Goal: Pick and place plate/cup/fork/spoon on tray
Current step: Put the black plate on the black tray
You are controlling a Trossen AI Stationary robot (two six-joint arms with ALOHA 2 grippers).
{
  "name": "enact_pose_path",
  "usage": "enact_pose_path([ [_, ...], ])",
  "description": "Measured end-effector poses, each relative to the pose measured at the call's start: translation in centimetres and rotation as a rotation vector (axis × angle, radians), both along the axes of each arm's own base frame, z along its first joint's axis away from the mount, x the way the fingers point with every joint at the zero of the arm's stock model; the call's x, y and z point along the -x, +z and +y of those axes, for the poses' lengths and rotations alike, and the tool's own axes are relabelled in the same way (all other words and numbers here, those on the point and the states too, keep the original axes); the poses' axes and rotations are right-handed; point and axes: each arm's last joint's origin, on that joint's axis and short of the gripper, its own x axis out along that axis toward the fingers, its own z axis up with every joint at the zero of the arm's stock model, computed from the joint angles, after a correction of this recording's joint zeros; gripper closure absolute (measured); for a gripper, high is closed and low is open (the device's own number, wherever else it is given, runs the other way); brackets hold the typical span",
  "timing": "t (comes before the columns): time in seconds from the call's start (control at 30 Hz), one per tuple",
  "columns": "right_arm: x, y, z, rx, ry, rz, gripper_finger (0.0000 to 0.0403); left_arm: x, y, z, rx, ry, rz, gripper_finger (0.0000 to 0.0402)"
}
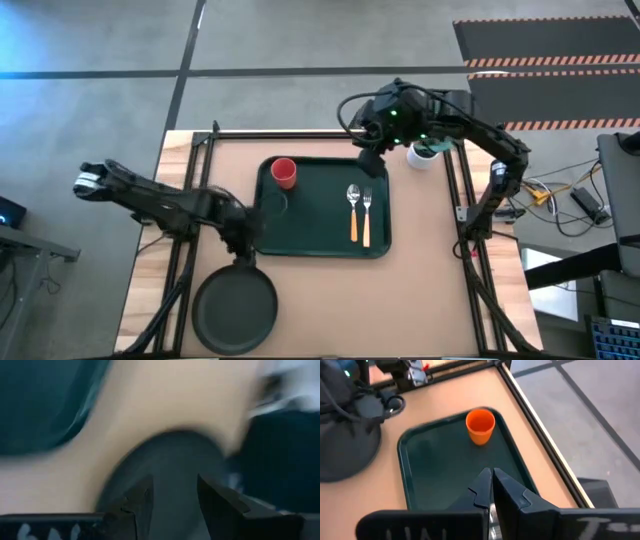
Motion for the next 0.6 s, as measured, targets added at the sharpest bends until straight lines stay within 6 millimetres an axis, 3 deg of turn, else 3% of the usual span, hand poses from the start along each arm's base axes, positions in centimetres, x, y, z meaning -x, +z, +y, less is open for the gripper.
enact_pose_path([
  [0.13,1.2,0.2,0.6,-0.008,0.011,0.035,0.0394,1.0,-2.8,-0.5,-0.122,0.019,0.318,0.0270],
  [0.23,1.7,0.5,1.0,-0.009,0.024,0.038,0.0394,1.2,-3.9,-0.6,-0.190,0.015,0.442,0.0270],
  [0.47,2.4,1.0,2.2,-0.005,0.061,0.022,0.0394,-0.6,-4.4,-1.1,-0.153,0.062,0.339,0.0270],
  [0.6,2.4,1.1,2.6,-0.005,0.075,0.021,0.0394,-0.5,-4.5,-1.1,-0.172,0.068,0.347,0.0270],
])
